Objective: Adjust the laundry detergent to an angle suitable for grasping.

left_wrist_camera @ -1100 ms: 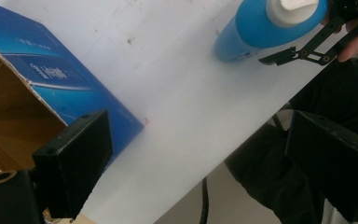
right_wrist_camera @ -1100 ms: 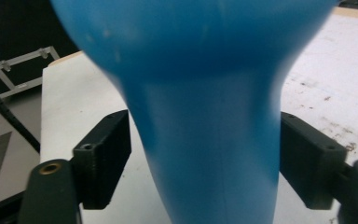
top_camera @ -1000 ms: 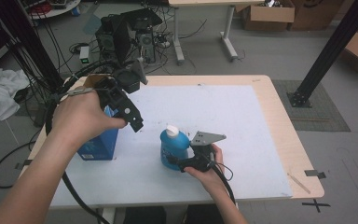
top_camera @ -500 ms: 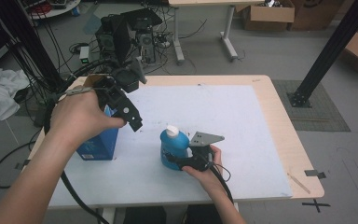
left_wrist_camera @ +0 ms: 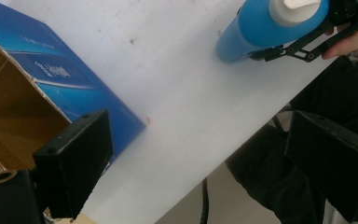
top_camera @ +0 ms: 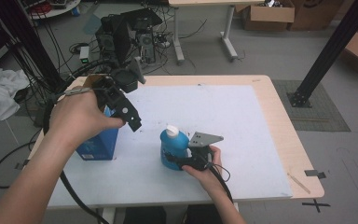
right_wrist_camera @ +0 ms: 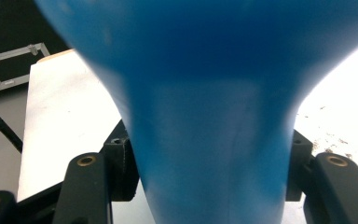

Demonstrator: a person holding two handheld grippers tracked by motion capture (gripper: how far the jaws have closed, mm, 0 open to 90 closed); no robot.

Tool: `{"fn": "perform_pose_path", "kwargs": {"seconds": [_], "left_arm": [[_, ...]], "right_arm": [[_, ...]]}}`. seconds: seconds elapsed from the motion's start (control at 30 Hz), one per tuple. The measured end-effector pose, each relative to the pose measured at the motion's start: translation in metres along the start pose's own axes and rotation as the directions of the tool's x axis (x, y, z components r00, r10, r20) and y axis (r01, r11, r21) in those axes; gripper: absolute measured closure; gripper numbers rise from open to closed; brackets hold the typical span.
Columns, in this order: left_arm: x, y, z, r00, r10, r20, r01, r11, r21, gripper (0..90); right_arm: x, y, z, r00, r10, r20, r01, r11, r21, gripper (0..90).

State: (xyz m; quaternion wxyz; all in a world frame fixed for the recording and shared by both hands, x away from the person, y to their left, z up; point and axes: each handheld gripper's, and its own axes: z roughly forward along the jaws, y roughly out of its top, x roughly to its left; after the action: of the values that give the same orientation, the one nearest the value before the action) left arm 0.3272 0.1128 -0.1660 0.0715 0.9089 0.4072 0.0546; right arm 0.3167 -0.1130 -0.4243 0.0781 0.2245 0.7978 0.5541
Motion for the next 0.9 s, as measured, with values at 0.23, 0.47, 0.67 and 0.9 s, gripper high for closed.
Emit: {"fn": "perform_pose_path", "kwargs": {"seconds": [0.23,0.47,0.67,0.9], "left_arm": [[0.0,-0.001,-0.002,1.0,0.0,-0.003,0.0,1.0,-0.002,8.5],[0.002,-0.003,-0.001,1.0,0.002,0.0,-0.002,1.0,0.003,8.6],[0.003,-0.004,-0.002,1.0,0.002,0.0,-0.002,1.0,0.004,8.6],[0.003,-0.004,-0.002,1.0,0.001,-0.001,-0.001,1.0,0.001,8.6]], "right_arm": [[0.001,0.001,0.0,0.9995,-0.028,0.012,0.028,1.0,0.008,41.5],[0.005,0.003,0.0,0.9978,-0.052,0.04,0.051,0.999,0.015,42.9],[0.005,0.005,0.001,0.9977,-0.051,0.044,0.05,0.999,0.019,43.3],[-0.002,0.01,0.002,0.9971,-0.076,-0.001,0.076,0.996,0.047,43.5]]}}
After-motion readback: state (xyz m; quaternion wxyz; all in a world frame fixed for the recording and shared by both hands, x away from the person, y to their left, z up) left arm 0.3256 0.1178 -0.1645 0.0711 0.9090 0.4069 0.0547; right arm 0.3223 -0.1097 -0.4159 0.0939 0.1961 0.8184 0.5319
